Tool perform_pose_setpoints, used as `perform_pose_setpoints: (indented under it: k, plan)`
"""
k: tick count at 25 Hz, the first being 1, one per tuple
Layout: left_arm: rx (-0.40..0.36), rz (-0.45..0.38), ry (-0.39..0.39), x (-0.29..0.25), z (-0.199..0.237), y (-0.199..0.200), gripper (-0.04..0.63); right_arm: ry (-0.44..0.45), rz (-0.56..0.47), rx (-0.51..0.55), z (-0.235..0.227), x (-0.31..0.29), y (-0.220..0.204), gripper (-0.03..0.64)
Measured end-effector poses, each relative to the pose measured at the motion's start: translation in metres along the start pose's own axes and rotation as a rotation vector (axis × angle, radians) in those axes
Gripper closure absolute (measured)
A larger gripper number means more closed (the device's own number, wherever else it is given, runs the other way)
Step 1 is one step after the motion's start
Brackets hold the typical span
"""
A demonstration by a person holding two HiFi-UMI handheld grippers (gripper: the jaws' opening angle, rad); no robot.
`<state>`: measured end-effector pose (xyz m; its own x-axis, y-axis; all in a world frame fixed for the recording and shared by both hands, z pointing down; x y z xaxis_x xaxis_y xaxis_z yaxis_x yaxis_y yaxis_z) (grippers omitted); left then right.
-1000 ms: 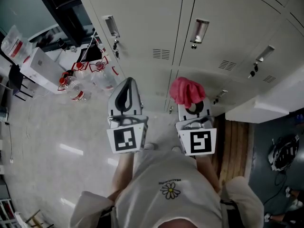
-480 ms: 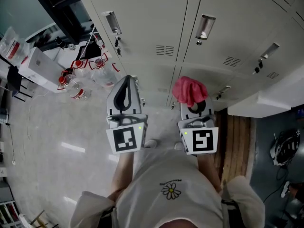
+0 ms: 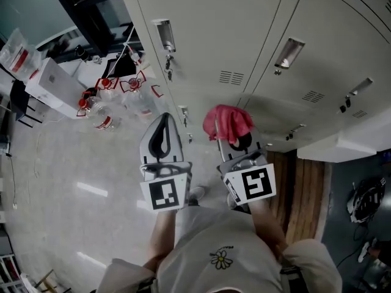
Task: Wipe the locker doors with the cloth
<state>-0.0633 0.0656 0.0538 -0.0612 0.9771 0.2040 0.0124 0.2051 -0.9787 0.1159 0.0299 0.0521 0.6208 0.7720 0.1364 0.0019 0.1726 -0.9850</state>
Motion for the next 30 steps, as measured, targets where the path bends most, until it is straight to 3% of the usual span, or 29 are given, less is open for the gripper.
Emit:
perform_pose_setpoints:
  k: [4,8,11,16,30]
  plan:
    - [-0.055,0.064,0.001,-0.011,0.030,-0.028,0.578,0.037,-0.019,0.004,0.021,-0.053,-0.025,0.586]
    - [-0.093,0.154,0.007,-0.016,0.057,-0.074,0.578,0.080,0.061,0.003,0.035,-0.091,-0.079,0.586]
    - [-0.111,0.179,0.031,-0.017,0.077,-0.111,0.578,0.104,0.101,0.043,0.044,-0.120,-0.122,0.586]
    - [-0.065,0.192,0.083,-0.018,0.105,-0.166,0.578,0.097,0.116,0.137,0.057,-0.171,-0.176,0.586]
    - [-0.032,0.239,0.076,-0.011,0.107,-0.193,0.578,0.039,0.179,0.271,0.065,-0.207,-0.203,0.586]
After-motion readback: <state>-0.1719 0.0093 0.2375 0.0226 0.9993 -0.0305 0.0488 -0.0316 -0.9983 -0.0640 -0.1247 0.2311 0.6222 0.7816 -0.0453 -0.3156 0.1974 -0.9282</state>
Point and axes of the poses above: the fingertips, and each gripper's own axes: x backward along the fingers, z to its left, y out of its top, the point moved 10 cm from there along x, backward along the fingers
